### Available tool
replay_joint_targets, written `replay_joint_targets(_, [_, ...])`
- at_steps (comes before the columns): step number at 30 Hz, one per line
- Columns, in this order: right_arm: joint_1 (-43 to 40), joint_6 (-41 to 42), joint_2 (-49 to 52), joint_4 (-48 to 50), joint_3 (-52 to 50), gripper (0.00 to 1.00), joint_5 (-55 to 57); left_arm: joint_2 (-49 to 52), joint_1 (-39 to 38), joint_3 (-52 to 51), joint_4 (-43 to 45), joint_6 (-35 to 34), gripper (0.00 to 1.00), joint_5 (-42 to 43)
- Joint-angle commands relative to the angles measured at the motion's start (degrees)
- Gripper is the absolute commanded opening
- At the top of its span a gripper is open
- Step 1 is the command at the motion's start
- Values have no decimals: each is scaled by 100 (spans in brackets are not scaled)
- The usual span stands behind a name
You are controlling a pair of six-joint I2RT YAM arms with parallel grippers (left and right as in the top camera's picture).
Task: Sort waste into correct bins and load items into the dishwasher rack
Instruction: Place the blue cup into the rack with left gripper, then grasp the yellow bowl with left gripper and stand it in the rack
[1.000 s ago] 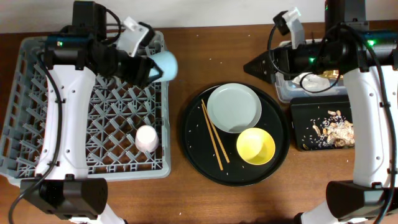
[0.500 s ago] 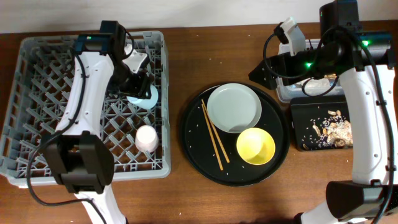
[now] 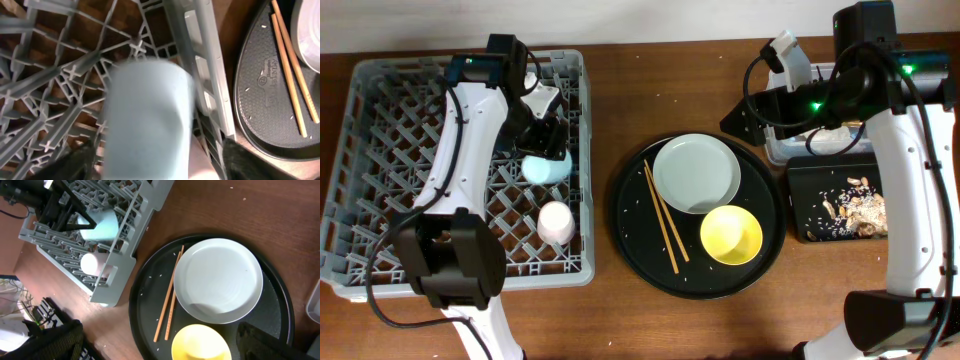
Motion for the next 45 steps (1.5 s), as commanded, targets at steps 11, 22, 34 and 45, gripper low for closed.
replay_joint_targets(11, [-627,603,0,28,-20,99,50,61,-973,2557,-1508,11,96,1058])
replay_joint_targets(22, [-3456,1115,-426,-654,57,99,308,101,-3950,-879,1781,-898,79,890])
replay_joint_targets(34, [-3456,1091,-426,-686,57,99,310,975,-4164,-1220,2271,-1456,24,721])
replay_joint_targets(45, [-3456,981,-426,-686,57,99,310,702,-3353,3010,-807,-1408,1,-2122])
